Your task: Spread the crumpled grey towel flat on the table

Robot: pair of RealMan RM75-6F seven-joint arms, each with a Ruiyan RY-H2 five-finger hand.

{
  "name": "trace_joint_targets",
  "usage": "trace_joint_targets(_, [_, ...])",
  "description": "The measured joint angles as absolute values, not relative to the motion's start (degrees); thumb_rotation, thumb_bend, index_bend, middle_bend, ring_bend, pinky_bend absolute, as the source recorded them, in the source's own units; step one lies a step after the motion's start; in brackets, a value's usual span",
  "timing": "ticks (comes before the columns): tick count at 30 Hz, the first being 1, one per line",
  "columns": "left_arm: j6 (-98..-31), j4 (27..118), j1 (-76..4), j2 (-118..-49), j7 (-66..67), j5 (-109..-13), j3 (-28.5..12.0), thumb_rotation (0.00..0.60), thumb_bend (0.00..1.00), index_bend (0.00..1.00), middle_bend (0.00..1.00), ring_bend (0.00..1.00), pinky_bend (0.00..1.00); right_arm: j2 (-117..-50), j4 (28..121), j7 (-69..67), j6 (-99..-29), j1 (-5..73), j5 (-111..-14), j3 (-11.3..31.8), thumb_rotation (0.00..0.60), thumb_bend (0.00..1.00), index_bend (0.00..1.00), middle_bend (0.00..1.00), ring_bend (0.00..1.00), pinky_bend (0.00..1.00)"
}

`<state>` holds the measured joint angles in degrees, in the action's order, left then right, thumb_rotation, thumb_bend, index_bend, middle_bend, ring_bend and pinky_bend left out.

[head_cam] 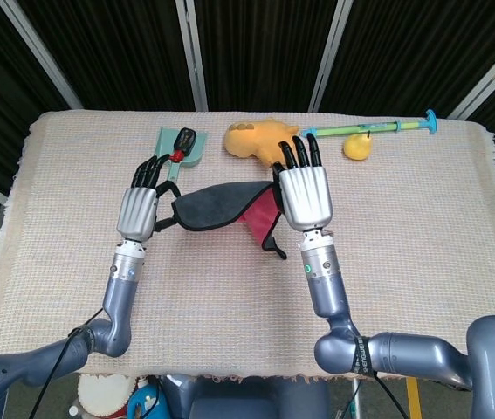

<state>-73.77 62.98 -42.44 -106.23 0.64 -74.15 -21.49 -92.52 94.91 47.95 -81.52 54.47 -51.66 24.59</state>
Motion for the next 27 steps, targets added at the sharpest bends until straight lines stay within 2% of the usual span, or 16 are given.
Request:
trace_joint_targets(15, [-72.6,67.8,-45.3,-105.1,5.6,-70.9,-25.2,0.600,0.44,0.53,0.06,0.00,0.07,-89.2,90.3,42.2,-78.2,53.4,-50.7,27.1,0.600,0.55,0.66,0.22,0.12,0.07])
trace_joint_targets(27, [-71.8,69.0,-49.2,-105.2,8.0,-69.2,-28.7,0.600,0.44,0.53,0.06,0.00,0.07,-88.8,85.9,38.8,-75.4,55.9,-50.9,29.8,0.600,0.55,0.66,0.22,0.12,0.07])
